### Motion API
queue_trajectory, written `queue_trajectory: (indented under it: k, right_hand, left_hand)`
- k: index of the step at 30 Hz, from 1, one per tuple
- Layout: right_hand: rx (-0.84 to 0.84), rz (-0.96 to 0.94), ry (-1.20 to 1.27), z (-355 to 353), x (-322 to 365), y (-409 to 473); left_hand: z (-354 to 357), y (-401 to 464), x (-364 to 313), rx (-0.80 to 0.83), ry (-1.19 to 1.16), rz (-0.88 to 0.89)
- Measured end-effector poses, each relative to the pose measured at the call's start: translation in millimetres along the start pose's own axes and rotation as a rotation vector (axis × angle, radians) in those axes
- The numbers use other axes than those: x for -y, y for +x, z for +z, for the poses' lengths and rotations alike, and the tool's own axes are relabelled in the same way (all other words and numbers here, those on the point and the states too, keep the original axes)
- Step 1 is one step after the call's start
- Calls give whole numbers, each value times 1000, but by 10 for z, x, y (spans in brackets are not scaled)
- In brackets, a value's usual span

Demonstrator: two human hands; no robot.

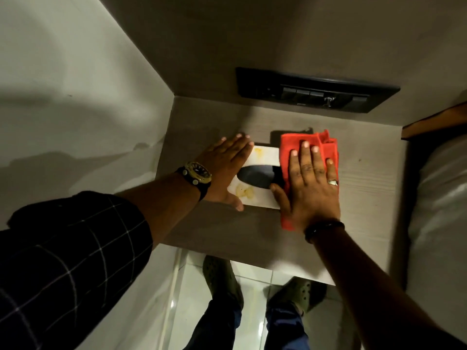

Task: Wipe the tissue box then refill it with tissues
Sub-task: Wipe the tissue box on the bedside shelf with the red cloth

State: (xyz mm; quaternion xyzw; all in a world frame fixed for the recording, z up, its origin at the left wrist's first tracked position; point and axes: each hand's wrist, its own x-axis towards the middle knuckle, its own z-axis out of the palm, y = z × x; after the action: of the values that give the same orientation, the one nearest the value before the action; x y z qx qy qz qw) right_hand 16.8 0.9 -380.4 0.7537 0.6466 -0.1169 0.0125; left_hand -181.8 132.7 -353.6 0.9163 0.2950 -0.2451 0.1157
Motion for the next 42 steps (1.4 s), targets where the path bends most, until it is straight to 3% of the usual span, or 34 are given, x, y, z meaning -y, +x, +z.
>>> queue_trajectory:
  k: [6,8,12,14,16,21,23,24,27,29,31,37,39,42]
  right_hand:
    - [-99,564,131,-60,539,191]
    - [-64,483,135,-47,609,189]
    - [27,-121,-44,2,201,15]
    - [28,-232,-105,-16,-19,45]
    - [24,-148,-68,-37,-63,75]
    - [-112,387,75,-56,245,204]
    - [-101,478,125,-65,410,263]
    - [-69,406,113,-46,446,231]
    - [29,-42,-24,30,256,-9]
    - [30,-189,-83,31,6,-68]
    - [-10,-113,-53,4,-80,-30]
    - [-63,363,106,-105,336,286]
    - [-53,340,125,-119,491,284]
    - [36,47,77,-70,581,7]
  left_hand:
    - [0,-3,0,-37,-23,2]
    - [-13,-2,-4,-44,-26,2]
    - [-9,-17,-4,-19,-13,2]
    - [-21,-12,-8,-19,-13,-1]
    - [-14,-13,-19,-34,-16,-9]
    - [-20,-17,-32,-44,-15,-14]
    - [-25,-20,-22,-45,-17,-15]
    - [-25,-20,-19,-44,-19,-14]
    - [-33,-18,-22,-20,-18,-7]
    - [-35,-16,-28,-14,-10,-11]
    - [-37,-7,-27,-24,-6,-13]
    - [-22,16,-37,-16,-18,-26]
    - [-29,6,-41,-11,-38,-26]
    - [-42,-9,-24,1,-46,-17]
